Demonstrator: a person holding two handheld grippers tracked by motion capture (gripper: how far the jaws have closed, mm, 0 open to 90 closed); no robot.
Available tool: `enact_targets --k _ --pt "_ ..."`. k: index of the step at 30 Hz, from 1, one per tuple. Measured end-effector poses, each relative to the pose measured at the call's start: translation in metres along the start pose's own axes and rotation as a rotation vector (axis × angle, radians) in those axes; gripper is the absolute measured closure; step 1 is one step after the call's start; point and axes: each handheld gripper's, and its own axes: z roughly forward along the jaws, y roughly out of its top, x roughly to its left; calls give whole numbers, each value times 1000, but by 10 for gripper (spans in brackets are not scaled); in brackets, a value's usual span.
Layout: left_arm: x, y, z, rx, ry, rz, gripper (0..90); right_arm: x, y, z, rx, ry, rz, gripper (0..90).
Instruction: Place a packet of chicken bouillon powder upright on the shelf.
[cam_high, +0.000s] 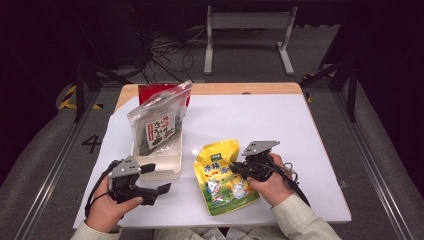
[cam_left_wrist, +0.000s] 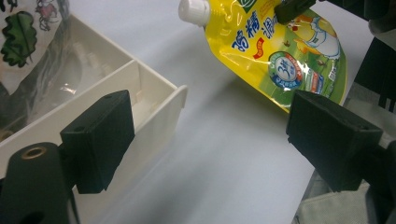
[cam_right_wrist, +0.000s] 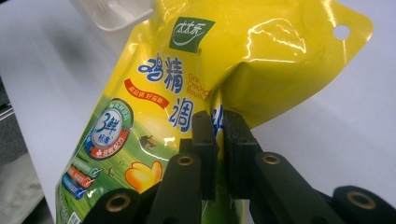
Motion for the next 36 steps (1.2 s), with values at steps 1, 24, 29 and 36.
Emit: enact_targets --k 1,24,29,36 --pt "-1 0 1 -6 -2 -12 162 0 1 -2 -8 -1 -3 836" --pt "-25 11 47 -47 -172 -73 192 26 15 -30 -159 -28 -79 834" --pt "-31 14 59 -46 -217 -87 183 29 15 -30 -168 -26 -81 834" --pt "-39 17 74 -37 -250 -94 177 32 16 -30 -180 -24 -87 833"
